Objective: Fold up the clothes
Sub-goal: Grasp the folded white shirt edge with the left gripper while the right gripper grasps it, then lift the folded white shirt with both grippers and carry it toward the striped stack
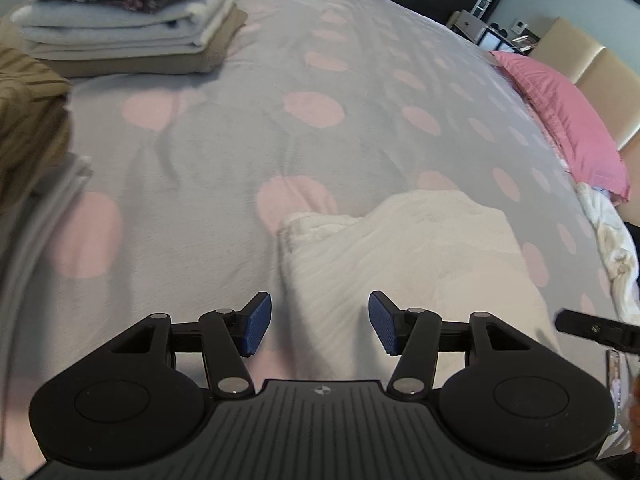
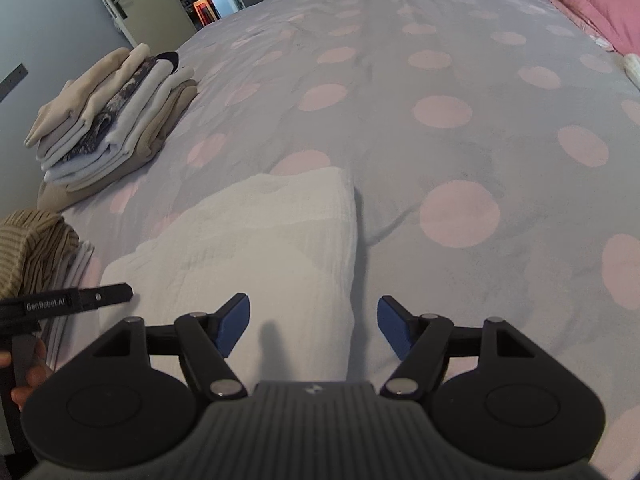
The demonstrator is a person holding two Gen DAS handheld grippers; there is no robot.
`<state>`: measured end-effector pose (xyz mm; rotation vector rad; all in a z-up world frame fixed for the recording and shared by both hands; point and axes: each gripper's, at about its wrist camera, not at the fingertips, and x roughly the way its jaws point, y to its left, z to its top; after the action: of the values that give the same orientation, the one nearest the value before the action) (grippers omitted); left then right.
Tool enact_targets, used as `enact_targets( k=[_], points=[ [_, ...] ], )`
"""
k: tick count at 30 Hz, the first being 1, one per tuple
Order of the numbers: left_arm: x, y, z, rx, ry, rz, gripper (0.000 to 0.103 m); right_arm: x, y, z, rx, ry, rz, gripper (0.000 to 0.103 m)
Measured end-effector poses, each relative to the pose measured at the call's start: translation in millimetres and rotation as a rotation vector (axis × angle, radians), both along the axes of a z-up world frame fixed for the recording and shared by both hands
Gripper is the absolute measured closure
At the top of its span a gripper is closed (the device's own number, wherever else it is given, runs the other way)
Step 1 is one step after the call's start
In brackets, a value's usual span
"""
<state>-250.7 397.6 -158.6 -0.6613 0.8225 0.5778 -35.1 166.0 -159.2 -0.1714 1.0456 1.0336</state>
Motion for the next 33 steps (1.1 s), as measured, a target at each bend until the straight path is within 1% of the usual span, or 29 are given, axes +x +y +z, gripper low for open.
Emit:
enact_targets(
  k=[3,5,8,11,14,17,19,20,21,22,23,25,26,27,28,31,33],
  points=[
    [10,5,-10,0.014,0.026,-0.019,0.051,10,11,-9,-0.004,0.023,-0.008,0.030],
    [15,8,-18,0.001,0.034,-0.028,0.051,16,18,-17,-0.010,0.032,-0.009,0.030],
    [19,10,-27,-0.002,0.031,-0.031,0.051,24,25,-31,-0.012,0.071,-0.014,0.030],
    [21,10,-31,0.023,0.019,-0.048,0.047,26,27,-47,-0.017,0.110,-0.010,0.030],
    [25,9,-33,0.037,0.018,-0.056,0.045,20,29,-54,-0.015,0.088,0.007,0.029],
    [33,0,-32,0.091,0.054,-0.087,0.045,11,34,-57,-0.021,0.043,0.035,0.029],
    [37,-8,-30,0.128,0.070,-0.105,0.050,5,36,-58,-0.021,0.022,0.048,0.032],
    [39,-11,-29,0.140,0.072,-0.114,0.055,5,36,-58,-0.017,0.024,0.049,0.035],
    [39,-13,-28,0.146,0.069,-0.125,0.061,5,36,-57,-0.012,0.025,0.049,0.040],
    [39,-14,-27,0.147,0.063,-0.136,0.064,4,35,-57,-0.008,0.027,0.049,0.046],
    [39,-14,-27,0.147,0.055,-0.146,0.071,4,35,-56,-0.004,0.029,0.050,0.049],
    [39,-15,-26,0.144,0.043,-0.157,0.079,4,34,-55,0.005,0.032,0.050,0.060],
    [40,-16,-25,0.144,0.037,-0.162,0.086,3,34,-55,0.009,0.033,0.050,0.063],
    [40,-17,-25,0.143,0.032,-0.168,0.091,3,34,-54,0.013,0.035,0.051,0.069],
    [40,-18,-23,0.151,0.031,-0.169,0.092,3,33,-54,0.018,0.037,0.051,0.074],
    [41,-20,-19,0.160,0.021,-0.162,0.094,1,32,-52,0.030,0.037,0.054,0.082],
    [40,-20,-15,0.161,-0.003,-0.159,0.095,-8,34,-43,0.035,-0.021,0.075,0.083]
  ],
)
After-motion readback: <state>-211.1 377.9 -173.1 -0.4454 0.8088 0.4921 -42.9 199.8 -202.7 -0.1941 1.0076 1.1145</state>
